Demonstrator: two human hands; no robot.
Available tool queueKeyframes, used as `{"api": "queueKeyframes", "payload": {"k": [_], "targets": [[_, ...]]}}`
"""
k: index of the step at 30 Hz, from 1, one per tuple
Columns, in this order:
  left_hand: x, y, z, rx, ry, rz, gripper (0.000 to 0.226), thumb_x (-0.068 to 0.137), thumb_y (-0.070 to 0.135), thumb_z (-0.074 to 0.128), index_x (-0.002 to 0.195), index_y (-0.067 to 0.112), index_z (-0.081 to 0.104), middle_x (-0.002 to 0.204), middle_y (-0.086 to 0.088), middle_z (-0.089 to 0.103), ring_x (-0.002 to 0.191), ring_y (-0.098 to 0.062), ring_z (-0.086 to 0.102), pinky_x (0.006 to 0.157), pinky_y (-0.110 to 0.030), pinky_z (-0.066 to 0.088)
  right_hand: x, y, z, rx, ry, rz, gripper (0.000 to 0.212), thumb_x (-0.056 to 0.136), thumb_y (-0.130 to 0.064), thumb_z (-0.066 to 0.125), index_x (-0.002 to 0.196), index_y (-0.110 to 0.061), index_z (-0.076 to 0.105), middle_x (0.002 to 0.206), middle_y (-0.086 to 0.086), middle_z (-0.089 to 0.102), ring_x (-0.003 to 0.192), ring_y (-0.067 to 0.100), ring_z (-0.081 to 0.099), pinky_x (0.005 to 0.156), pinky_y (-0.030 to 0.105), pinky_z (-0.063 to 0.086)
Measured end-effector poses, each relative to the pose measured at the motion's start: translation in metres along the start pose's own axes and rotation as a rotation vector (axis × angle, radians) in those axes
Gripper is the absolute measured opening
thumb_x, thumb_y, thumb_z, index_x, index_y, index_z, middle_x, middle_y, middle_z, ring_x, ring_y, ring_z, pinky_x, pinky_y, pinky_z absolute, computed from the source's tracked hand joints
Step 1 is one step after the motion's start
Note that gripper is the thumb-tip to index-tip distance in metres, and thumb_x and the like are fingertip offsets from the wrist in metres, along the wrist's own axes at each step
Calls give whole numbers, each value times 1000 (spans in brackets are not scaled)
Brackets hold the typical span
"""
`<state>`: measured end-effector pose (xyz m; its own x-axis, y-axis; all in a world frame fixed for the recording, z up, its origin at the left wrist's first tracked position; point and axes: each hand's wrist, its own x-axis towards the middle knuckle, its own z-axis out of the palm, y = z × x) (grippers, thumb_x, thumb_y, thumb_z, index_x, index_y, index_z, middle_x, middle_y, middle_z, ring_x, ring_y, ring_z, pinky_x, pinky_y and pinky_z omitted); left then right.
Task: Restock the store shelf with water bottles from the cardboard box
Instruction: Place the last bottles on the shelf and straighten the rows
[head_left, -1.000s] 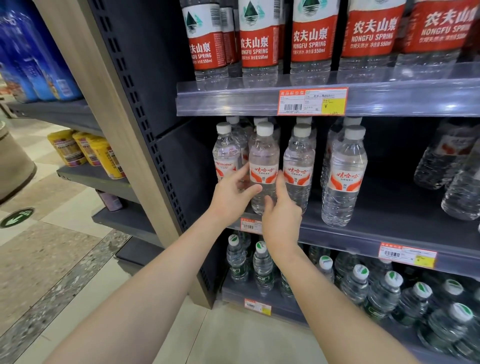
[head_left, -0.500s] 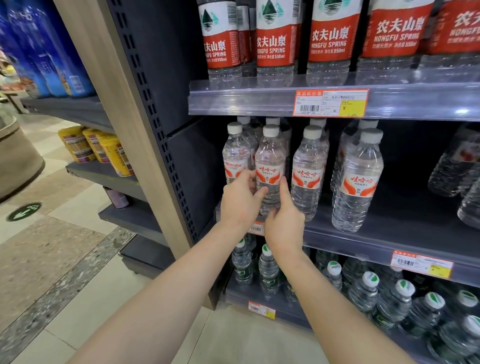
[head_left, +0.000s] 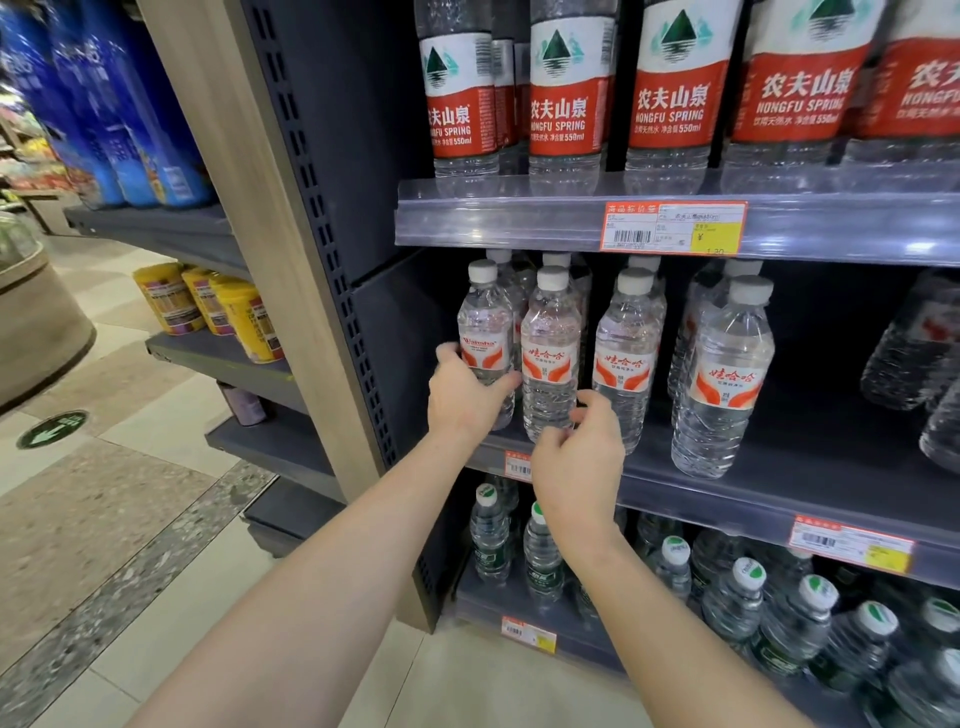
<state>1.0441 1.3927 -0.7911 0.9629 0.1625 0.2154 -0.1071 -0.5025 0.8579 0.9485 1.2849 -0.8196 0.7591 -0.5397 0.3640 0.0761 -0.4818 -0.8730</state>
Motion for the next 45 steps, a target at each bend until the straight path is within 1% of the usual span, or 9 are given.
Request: {"api": "queueKeyframes", "payload": {"k": [5, 11, 19, 23, 27, 33, 37, 42, 45], "targets": [[-5, 0, -6, -137, 104, -56, 62, 75, 34, 94, 116, 18, 51, 96, 8, 70, 86, -5, 68, 65, -19, 48, -2, 0, -5, -12, -21, -4, 40, 92, -8, 55, 132, -16, 53, 118, -2, 61, 101, 19, 63, 81, 30, 47], [-16, 0, -30, -293, 209, -38, 53, 80, 33, 90, 116, 20, 54, 87, 10, 73, 81, -7, 71, 67, -18, 48, -12, -9, 2, 83, -170, -83, 35, 92, -6, 53, 123, -21, 60, 100, -12, 64, 89, 12, 63, 86, 41, 55], [-31, -11, -66, -478, -124, -23, 51, 84, 5, 87, 123, 18, 56, 102, -4, 82, 97, -20, 79, 87, -34, 62, -16, -30, 16, -132, -227, -333, 46, 101, -11, 52, 146, -12, 46, 137, 5, 55, 128, 22, 51, 103, 39, 47], [-33, -18, -79, -501, -278, -51, 54, 87, -2, 82, 131, 13, 55, 110, -6, 81, 106, -24, 78, 102, -46, 58, -10, -35, 16, 131, -431, -158, 56, 103, -20, 54, 157, -19, 37, 152, -2, 49, 139, 13, 47, 115, 40, 42], [-26, -20, -99, -551, -467, -98, 54, 91, -4, 75, 138, 10, 52, 124, -15, 76, 118, -33, 72, 108, -47, 54, 9, -37, 1, 655, -757, 97, 50, 104, -13, 57, 150, -32, 50, 142, -9, 63, 127, 6, 61, 112, 39, 47], [-23, -20, -104, -521, -670, -82, 50, 101, -4, 59, 149, 8, 52, 138, -16, 69, 129, -36, 65, 103, -35, 58, 9, -28, 6, 685, -847, 173, 47, 105, -28, 58, 149, -40, 47, 133, -9, 69, 128, 11, 62, 113, 44, 45], [-22, -14, -105, -454, -721, -28, 46, 103, -6, 51, 146, 8, 56, 140, -14, 68, 128, -28, 66, 99, -30, 56, 4, -27, 12, 669, -716, 135, 54, 93, -37, 74, 144, -25, 59, 134, -6, 69, 131, 14, 60, 111, 47, 47], [-21, -17, -101, -330, -534, 94, 49, 102, 8, 65, 148, 23, 61, 138, -9, 70, 132, -28, 64, 116, -43, 47, -1, -29, 21, 613, -425, 20, 41, 91, -22, 77, 124, -42, 66, 121, -21, 72, 119, -2, 64, 107, 34, 50], [-31, -10, -91, -270, -443, 122, 48, 104, 14, 65, 148, 33, 61, 132, 2, 72, 124, -18, 68, 109, -34, 52, -4, -31, 24, 588, -317, 2, 45, 88, -23, 81, 115, -53, 60, 111, -35, 70, 112, -13, 62, 99, 20, 48]]}}
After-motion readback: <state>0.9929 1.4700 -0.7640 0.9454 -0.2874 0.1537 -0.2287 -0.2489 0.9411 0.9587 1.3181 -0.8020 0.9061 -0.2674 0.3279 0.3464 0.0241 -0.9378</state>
